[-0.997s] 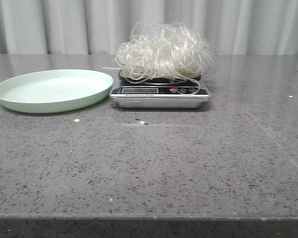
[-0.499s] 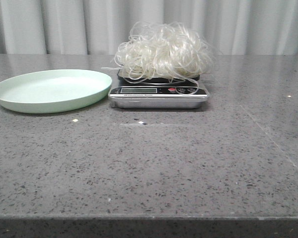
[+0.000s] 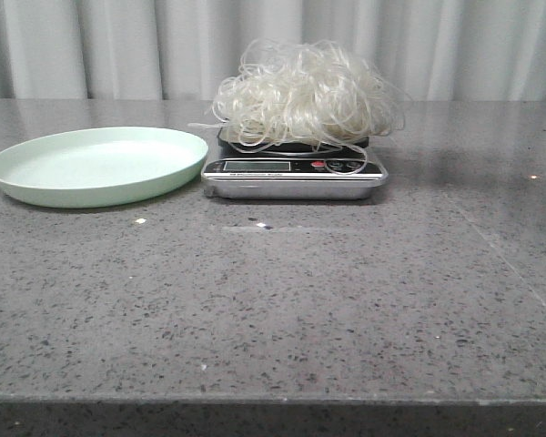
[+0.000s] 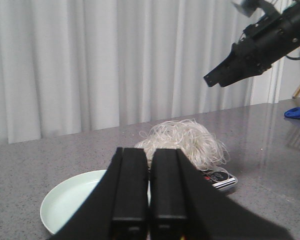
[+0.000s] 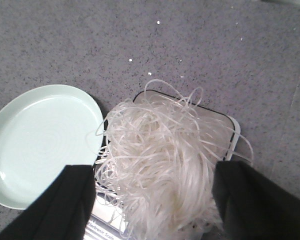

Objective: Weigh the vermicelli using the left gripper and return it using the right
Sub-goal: 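Reach the right gripper down and grasp the vermicelli on the scale, then carry the vermicelli with the right gripper back over the green plate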

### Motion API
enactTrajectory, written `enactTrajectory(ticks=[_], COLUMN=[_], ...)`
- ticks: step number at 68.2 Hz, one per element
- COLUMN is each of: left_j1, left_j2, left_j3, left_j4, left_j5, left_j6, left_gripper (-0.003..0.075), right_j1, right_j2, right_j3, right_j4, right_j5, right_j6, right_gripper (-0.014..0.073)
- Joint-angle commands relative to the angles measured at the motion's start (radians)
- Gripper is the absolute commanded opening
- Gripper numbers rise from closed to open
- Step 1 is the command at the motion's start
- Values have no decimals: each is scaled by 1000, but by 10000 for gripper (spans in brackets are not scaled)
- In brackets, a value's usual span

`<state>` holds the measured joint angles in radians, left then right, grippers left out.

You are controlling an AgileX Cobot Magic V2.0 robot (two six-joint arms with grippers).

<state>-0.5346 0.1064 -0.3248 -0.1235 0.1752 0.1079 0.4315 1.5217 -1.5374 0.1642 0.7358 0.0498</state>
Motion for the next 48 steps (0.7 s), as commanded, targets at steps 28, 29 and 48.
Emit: enactTrajectory(ticks=[28,29,48], left_j1=[-8,-8,-8], left_j2=[12,12,12], left_j3=[-27,-27,-27], left_j4=[-2,-2,-2], left_j5=[-83,-83,-83], left_j6=[1,1,1], left_gripper=[127,127,127], right_j1=[-41,-38,13], right_j2=[288,293,336], right_j3=[-224,-227,-230], right_j4=[15,15,14], right_j5=[230,232,274], right_j6=[-4,-4,-68], right_gripper=[590,590,496])
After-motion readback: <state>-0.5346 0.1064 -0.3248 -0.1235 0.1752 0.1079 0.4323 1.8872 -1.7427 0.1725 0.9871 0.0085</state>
